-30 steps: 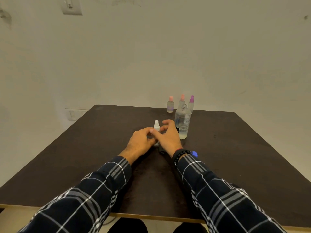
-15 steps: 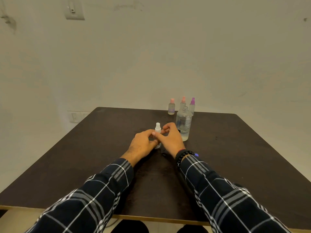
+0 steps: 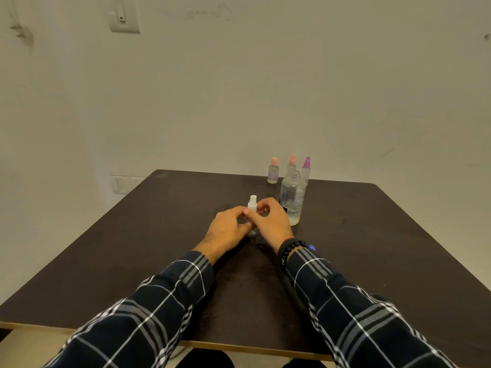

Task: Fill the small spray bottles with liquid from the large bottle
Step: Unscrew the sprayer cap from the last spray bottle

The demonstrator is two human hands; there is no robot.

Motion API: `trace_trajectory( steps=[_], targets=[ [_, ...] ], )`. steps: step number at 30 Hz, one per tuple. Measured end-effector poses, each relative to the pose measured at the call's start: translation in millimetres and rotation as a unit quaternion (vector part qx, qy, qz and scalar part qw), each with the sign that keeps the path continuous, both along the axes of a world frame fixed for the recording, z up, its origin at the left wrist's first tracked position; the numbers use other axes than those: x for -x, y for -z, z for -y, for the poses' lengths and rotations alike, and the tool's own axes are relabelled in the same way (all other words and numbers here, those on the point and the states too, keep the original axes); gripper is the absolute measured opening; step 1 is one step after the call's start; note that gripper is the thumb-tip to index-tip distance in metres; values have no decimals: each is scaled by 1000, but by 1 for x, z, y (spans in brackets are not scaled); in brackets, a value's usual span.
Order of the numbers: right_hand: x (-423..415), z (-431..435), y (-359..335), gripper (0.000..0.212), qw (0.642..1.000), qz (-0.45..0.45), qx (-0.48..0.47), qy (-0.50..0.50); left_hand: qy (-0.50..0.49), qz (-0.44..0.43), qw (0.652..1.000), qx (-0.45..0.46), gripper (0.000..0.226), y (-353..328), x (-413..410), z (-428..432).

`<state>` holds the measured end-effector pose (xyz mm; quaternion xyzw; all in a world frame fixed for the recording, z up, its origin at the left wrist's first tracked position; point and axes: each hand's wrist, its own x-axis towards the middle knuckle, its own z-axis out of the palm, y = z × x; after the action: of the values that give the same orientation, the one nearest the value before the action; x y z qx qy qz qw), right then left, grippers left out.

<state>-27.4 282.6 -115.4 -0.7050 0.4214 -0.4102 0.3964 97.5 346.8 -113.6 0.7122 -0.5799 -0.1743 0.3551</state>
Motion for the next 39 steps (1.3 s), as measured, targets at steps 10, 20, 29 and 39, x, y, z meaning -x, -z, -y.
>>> trace_trajectory(
  steps=[10,20,29,39],
  targets=[
    [0,0,-8,27,998,21,11,-52,-7,9,1000,-9,47,-1,1,0],
    [11,4,-36,12,992,110,54,-21,-11,2,1000,-9,49,-1,1,0],
    [26,1,-46,18,988,155,8,-3,-14,-5,1000,-15,46,0,0,2],
    [45,10,-60,20,996,91,-21,7,-9,0,1000,-13,48,0,-1,2]
  ],
)
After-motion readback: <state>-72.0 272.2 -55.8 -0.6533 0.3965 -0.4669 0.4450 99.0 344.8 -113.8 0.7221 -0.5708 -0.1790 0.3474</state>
